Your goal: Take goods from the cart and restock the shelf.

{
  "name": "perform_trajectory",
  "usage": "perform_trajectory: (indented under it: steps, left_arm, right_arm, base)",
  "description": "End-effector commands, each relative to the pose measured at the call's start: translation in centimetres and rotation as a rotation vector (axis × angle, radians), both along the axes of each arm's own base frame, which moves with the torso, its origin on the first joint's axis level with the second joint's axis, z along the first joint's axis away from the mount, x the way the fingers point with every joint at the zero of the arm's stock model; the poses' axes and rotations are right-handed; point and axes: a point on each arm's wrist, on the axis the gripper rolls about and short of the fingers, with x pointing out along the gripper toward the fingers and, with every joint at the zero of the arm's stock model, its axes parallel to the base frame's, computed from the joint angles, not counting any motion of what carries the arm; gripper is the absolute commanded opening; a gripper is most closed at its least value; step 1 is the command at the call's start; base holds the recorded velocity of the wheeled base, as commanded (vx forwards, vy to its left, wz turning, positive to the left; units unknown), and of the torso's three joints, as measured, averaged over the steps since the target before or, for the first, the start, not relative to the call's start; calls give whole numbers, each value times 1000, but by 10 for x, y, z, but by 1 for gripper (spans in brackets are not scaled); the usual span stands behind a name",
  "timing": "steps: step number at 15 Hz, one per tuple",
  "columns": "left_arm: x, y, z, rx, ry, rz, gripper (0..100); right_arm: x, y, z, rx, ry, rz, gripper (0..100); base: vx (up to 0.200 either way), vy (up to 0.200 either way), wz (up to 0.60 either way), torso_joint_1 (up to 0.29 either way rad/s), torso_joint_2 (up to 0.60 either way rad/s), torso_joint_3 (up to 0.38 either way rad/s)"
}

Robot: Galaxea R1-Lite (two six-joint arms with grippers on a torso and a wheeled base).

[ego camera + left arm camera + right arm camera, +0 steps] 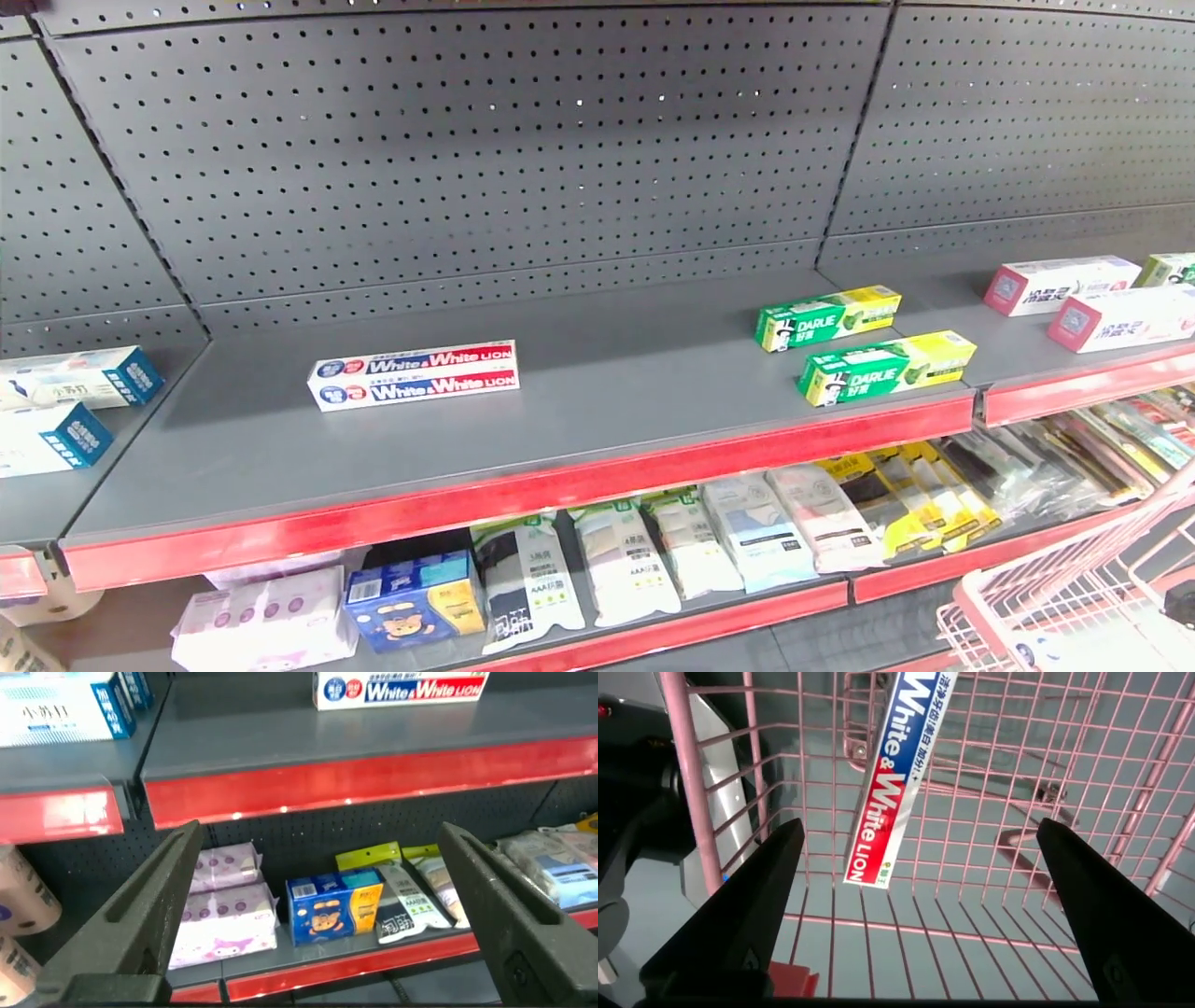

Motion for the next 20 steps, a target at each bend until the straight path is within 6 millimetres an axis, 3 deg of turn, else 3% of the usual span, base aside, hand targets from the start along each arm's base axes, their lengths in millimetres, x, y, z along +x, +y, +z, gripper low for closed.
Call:
perform_trajectory:
  steps: [1, 13, 20]
  left_arm:
    - [0, 0, 0, 0, 1, 0, 100]
    - [0, 0, 0, 0, 1, 0, 100]
    - [0, 0, 0, 0, 1, 0, 100]
  right_arm:
    - [2, 1, -1, 5, 2, 6, 100]
    - [8, 2, -1, 0, -2, 23, 100]
    - [21, -4, -7, -8, -25, -24, 100]
  base:
    - [0, 0, 0, -168, 373, 207]
    - [0, 0, 0, -211, 498, 281]
    - [0, 0, 0, -35, 91, 56]
